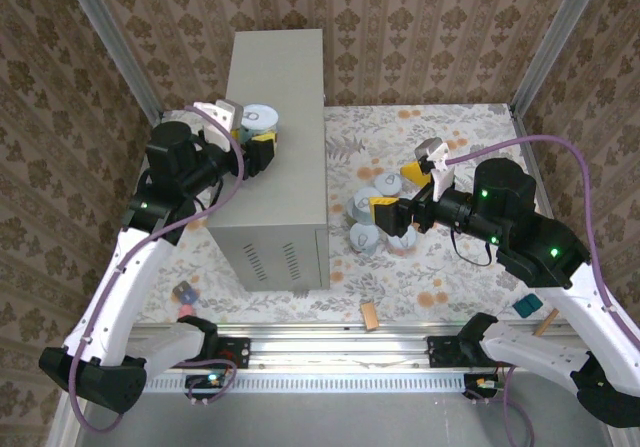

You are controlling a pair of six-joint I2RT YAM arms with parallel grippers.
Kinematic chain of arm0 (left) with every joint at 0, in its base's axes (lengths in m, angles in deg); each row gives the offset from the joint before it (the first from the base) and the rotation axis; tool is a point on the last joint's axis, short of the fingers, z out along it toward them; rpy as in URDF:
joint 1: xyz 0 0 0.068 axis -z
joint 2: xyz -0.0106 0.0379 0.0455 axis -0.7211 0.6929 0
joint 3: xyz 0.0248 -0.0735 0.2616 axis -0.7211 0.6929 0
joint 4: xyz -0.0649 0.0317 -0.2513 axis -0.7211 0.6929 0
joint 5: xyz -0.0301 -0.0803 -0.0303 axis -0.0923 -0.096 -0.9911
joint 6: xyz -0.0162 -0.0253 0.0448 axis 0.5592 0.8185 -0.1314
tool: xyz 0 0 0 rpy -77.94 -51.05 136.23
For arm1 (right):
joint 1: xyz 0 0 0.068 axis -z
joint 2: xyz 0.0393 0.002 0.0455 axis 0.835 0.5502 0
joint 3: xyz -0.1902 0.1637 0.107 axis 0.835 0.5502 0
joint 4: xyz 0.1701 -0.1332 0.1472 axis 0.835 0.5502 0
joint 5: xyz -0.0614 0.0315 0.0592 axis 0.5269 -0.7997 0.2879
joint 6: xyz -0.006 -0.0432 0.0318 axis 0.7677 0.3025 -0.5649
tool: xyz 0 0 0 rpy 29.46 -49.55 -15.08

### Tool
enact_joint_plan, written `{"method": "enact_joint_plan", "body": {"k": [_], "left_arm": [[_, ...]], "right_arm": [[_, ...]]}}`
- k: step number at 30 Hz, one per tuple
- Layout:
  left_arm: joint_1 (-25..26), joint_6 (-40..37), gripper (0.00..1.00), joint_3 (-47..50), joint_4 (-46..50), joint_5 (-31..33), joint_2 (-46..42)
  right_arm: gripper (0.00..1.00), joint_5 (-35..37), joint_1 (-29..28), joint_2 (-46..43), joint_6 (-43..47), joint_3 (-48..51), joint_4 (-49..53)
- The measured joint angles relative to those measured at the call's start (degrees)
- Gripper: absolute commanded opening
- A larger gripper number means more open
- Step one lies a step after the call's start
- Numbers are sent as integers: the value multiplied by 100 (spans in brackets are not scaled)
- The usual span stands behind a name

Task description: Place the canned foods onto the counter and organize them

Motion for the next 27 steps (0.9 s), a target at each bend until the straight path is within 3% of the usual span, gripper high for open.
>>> {"method": "enact_joint_plan", "body": {"k": [6,16,27], "left_arm": [[0,0,79,4,11,0,0],[0,11,79,28,7,0,-2],[-83,13,70,28,-15,-105,11]], "right_arm": [[100,2,0,0,0,63,-68],[100,0,0,0,0,72,-70],[100,2,0,-76,0,127,-87]]}}
